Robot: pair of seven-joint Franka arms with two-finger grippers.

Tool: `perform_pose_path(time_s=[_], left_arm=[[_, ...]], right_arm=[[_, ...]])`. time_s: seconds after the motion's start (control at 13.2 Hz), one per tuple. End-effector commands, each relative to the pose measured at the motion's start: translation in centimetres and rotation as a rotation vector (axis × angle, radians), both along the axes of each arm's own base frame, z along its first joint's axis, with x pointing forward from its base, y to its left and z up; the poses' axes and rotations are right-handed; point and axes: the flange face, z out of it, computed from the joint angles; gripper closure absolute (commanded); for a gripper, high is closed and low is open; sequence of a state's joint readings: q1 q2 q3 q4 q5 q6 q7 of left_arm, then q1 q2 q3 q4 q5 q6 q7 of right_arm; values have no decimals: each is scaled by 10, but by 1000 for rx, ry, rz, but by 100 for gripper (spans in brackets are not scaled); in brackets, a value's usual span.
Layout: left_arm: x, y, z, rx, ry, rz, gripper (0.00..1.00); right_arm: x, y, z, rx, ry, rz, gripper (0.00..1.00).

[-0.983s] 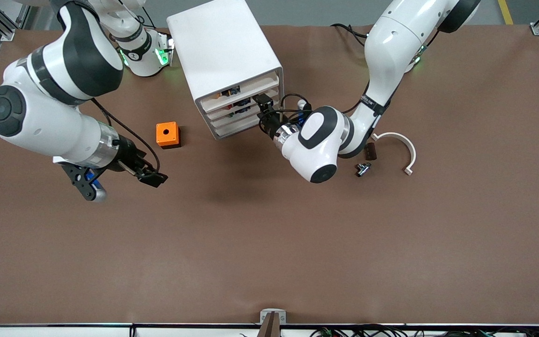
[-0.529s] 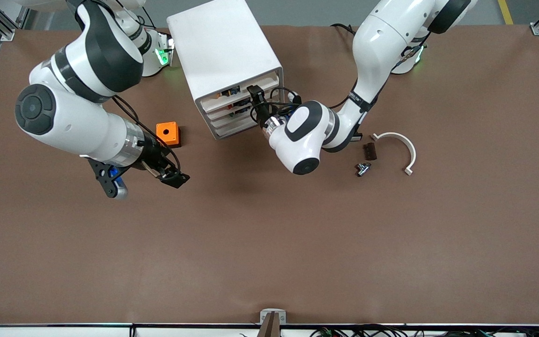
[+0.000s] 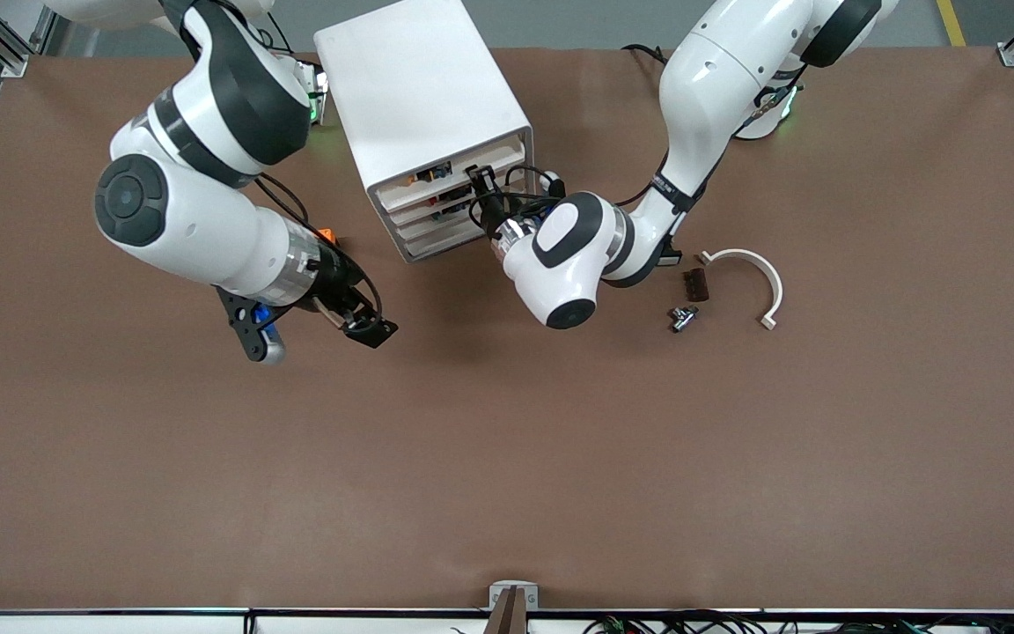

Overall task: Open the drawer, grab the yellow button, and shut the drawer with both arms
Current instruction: 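Pull the white drawer open with the left gripper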

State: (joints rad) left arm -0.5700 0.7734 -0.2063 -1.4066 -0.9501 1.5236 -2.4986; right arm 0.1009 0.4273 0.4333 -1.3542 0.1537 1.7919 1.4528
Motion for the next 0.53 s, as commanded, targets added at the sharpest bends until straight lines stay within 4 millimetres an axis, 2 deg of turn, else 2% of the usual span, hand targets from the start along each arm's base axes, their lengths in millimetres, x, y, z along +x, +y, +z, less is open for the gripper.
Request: perform_pose_path(time_s=[0.0,0.23,0.3,0.45], left_arm=[[42,37,7,-6,-12,67,99],[89,78,13,-118,-85,122,99],[98,88,13,-144,-105,134,99],[107,92,15,-166,-135,145,99]], right_arm=[[-2,10,-6,10,3,-18,0],[-4,13,-11,7,8,-15,0],[-5,14,-13,5,11,-13,0],[-9,19,-14,1,14,-7,0]])
